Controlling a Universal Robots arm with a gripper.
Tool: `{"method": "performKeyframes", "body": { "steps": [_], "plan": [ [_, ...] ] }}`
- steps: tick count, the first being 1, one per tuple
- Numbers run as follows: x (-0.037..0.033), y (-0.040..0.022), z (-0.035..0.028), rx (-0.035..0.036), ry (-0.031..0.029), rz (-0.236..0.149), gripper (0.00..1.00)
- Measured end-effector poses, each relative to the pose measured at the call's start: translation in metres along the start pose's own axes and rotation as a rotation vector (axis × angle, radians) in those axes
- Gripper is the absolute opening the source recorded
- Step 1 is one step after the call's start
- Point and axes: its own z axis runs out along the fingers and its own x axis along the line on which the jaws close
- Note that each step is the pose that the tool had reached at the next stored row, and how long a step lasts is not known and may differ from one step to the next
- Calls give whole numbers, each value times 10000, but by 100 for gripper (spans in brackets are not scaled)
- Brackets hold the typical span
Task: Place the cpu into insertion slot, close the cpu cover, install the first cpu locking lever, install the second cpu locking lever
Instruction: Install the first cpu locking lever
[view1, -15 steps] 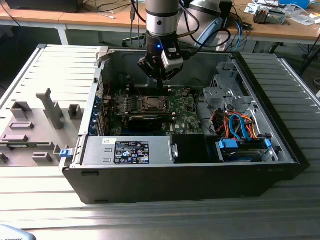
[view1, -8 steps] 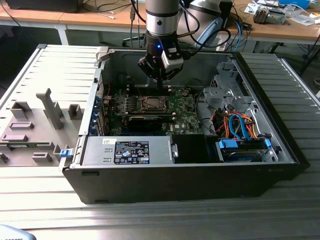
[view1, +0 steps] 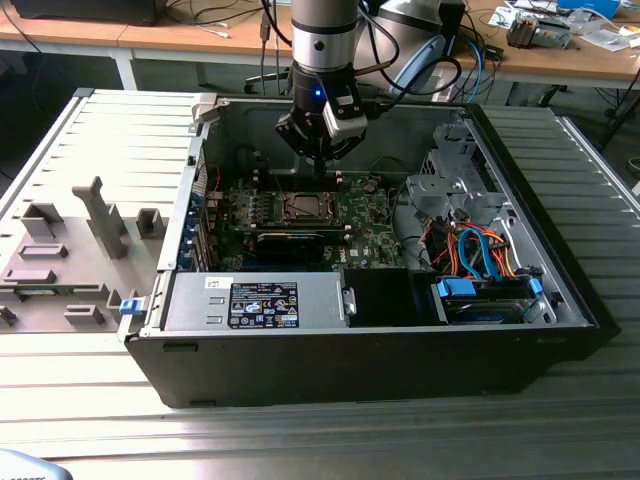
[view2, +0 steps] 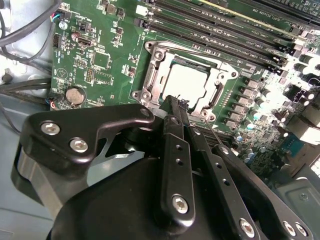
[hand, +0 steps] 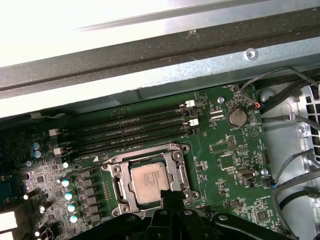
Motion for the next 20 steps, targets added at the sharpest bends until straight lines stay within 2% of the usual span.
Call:
{"method": "performKeyframes", "body": {
  "steps": [20],
  "plan": [
    [0,0,5,-6,-3,-149,11]
  ]
}}
